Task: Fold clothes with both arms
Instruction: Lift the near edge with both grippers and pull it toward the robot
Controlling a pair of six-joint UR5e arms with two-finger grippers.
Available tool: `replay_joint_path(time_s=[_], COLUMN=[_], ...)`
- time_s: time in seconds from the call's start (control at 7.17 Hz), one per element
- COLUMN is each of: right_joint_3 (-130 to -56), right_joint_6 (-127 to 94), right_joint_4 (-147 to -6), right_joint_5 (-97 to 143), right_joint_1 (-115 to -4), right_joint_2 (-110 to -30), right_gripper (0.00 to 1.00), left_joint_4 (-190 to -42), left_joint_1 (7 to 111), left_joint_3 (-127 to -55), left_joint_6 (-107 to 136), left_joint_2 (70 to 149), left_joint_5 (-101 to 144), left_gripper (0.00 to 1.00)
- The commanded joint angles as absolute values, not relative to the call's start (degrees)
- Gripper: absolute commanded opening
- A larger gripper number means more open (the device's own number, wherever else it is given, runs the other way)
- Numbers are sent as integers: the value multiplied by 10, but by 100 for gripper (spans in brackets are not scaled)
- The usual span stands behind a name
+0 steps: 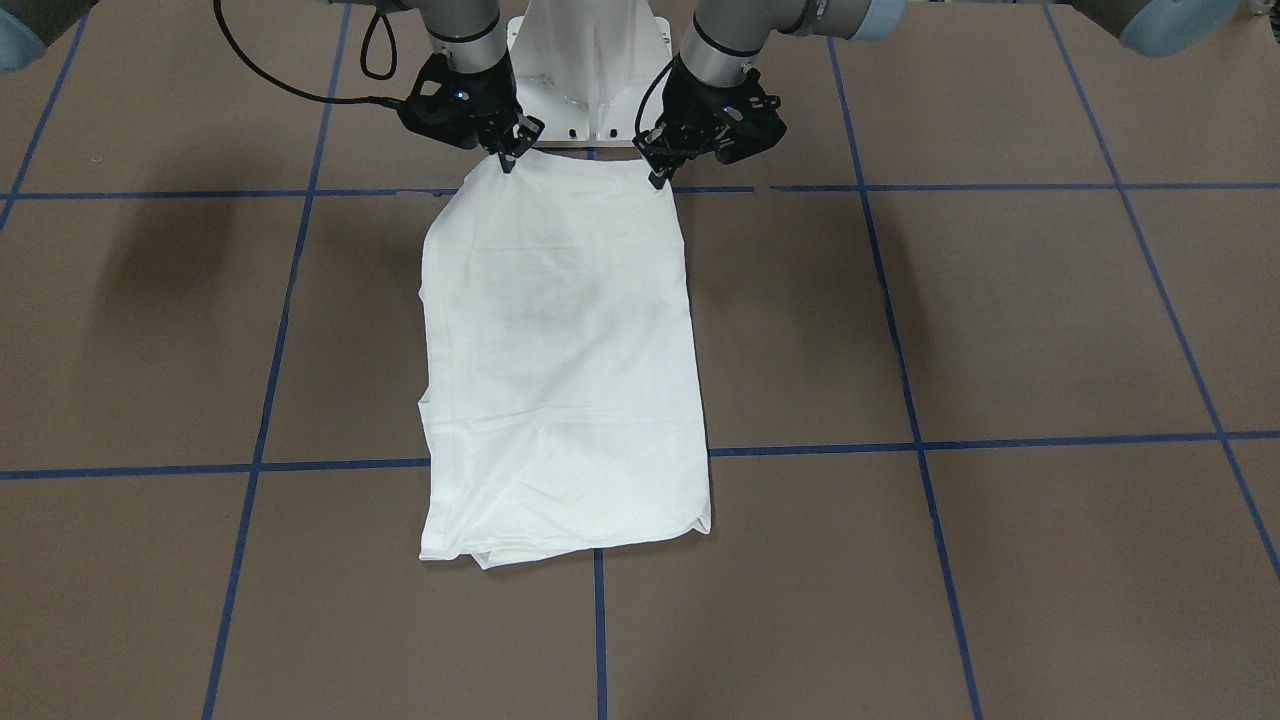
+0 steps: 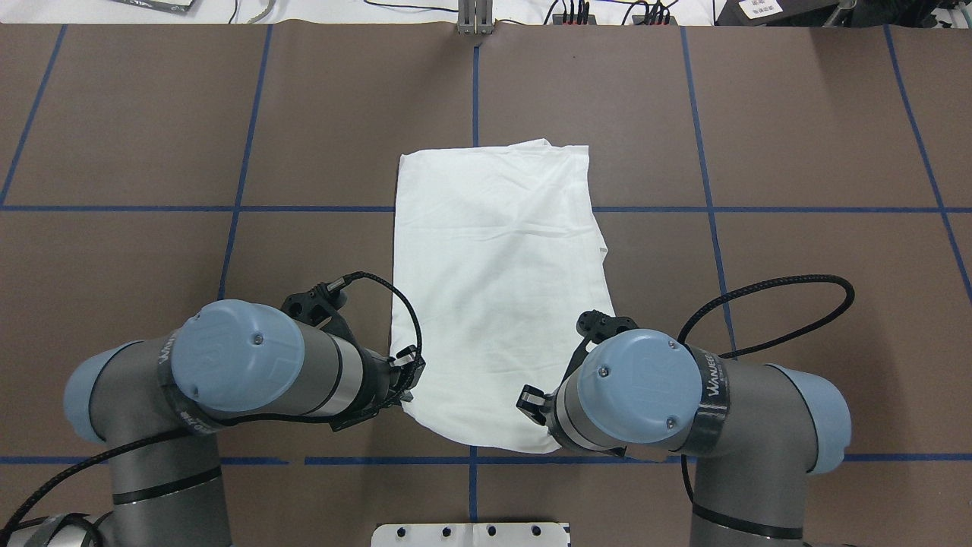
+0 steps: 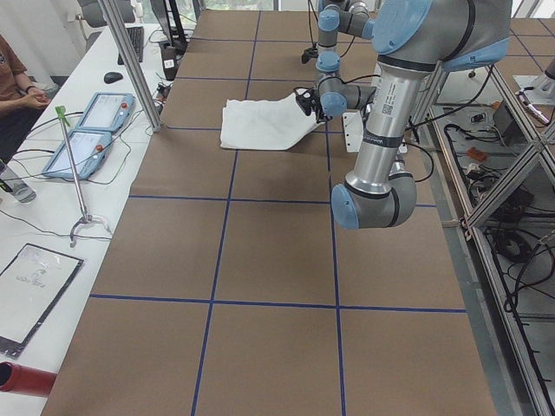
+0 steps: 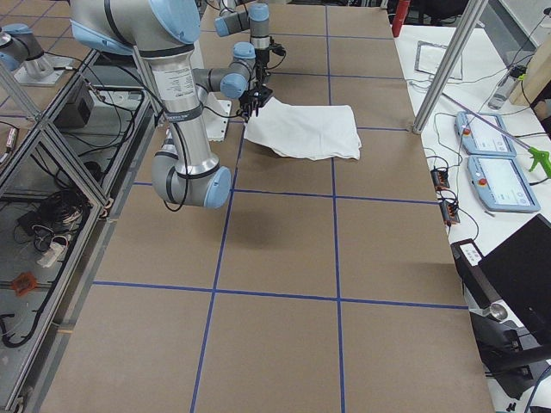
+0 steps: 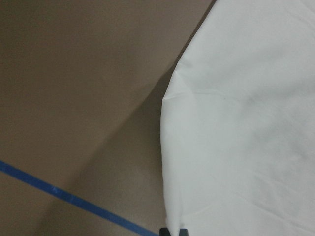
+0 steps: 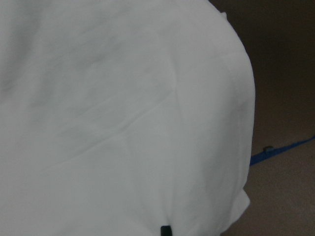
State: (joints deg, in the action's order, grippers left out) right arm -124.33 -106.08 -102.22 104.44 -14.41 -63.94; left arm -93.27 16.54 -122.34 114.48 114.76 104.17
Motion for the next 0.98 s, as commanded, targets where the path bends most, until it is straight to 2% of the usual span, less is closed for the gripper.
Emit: replay_joint_path(time_s=[0.0, 0.42, 0.84], right_joint_3=[-1287, -1254, -1232], right_joint_6=[-1061, -1044, -943], right_joint_4=[-1032, -1028, -1027], right_joint_5=[1123, 1109, 1053], right_joint_1=[-155, -159, -215], right_joint_2=[-640, -629, -614], right_gripper=[0, 0, 0], left_joint_4=[-881, -880, -888], left_joint_1=[123, 133, 241], left_joint_3=[-1294, -1281, -1240], left_joint_6=[1180, 1175, 1133], left_joint_2=[1146, 1150, 1166], left_joint_5=[1054, 1054, 1056], left_gripper=[0, 0, 0])
